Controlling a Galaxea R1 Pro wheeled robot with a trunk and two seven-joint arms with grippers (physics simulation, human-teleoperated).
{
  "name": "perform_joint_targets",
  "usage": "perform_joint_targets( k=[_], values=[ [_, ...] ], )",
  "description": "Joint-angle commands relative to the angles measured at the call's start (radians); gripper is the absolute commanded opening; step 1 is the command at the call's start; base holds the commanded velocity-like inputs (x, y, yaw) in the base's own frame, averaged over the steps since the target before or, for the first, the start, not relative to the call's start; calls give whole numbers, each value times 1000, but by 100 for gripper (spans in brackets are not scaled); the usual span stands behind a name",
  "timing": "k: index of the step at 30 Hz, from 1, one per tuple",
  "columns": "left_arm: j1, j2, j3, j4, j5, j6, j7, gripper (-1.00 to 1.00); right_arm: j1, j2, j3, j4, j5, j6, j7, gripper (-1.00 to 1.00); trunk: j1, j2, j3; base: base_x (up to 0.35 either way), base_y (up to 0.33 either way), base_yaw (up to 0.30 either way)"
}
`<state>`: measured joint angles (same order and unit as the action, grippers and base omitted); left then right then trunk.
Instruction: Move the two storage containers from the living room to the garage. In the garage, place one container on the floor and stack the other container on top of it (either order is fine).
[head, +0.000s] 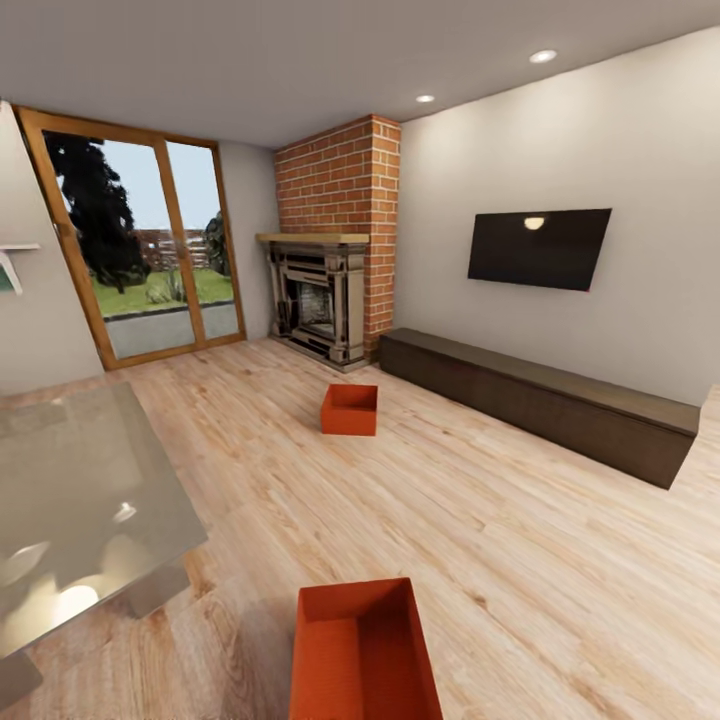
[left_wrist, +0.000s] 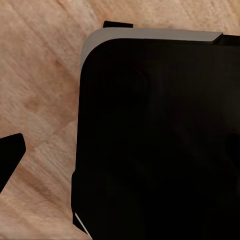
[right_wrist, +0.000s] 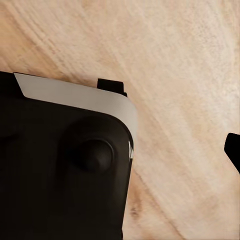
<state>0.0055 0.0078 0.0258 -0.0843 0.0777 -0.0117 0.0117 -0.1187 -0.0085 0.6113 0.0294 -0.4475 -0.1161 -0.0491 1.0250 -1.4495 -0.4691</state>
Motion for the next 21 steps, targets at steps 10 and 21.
perform_joint_targets(
  k=[10, 21],
  values=[
    [1, 0, 2, -2, 8, -1, 1, 100, -1, 1, 8, 3, -8, -5, 0, 100, 0, 0, -1, 71, 0, 12],
    [1, 0, 2, -2, 8, -1, 1, 100, -1, 1, 8, 3, -8, -5, 0, 100, 0, 0, -1, 233, 0, 0]
  ],
)
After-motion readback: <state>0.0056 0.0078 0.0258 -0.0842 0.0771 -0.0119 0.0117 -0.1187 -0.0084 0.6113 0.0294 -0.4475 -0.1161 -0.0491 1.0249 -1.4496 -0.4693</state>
